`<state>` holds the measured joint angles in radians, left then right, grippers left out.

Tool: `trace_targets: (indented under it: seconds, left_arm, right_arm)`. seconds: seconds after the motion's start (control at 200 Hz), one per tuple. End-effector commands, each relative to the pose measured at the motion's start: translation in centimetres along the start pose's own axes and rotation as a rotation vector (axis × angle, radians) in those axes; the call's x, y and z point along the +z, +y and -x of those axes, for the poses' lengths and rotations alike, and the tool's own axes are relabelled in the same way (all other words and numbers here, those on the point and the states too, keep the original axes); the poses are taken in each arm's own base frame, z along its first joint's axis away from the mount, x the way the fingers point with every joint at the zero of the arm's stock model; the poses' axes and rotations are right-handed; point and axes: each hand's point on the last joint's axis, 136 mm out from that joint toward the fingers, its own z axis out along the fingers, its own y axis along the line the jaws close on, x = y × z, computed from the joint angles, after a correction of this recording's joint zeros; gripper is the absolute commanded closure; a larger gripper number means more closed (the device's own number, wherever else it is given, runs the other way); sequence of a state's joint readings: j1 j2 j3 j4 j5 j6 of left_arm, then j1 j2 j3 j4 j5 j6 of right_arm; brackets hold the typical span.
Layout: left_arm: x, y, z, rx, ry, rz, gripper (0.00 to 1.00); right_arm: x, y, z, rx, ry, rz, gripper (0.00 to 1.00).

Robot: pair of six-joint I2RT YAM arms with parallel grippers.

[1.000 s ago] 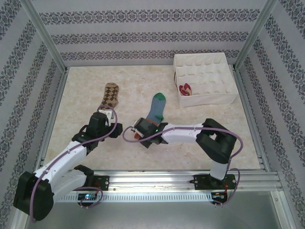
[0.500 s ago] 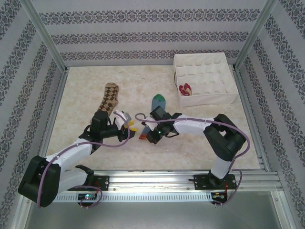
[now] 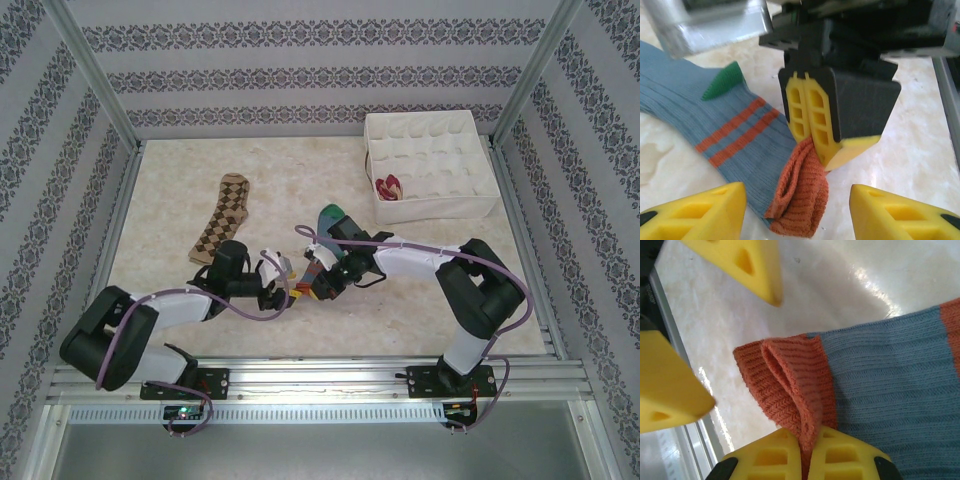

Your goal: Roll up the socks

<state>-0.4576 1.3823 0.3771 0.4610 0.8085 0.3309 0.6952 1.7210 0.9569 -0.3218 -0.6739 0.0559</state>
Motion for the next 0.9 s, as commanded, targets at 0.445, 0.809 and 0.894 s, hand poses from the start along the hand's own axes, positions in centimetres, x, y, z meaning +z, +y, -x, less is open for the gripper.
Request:
trace_targets:
  seconds: [0.445, 0.809, 0.894]
  left_arm:
    - [3.0, -1.6, 0.5, 0.017, -0.002, -0.149, 0.88]
    - [4.6, -0.6, -0.7, -0.281, 0.153, -0.163, 1.00]
    - [4.9, -0.1, -1.1, -0.347, 0.193, -0.138, 1.00]
  right_arm:
    - [-0.6, 0.4, -0.7, 0.054, 0.016, 0.060, 0.94]
    - [-3.4, -4.0, -0.7, 0.179, -0.156, -0.122, 0.50]
    - [-3.7, -4.5, -1.0, 0.184, -0.174, -0.158, 0.50]
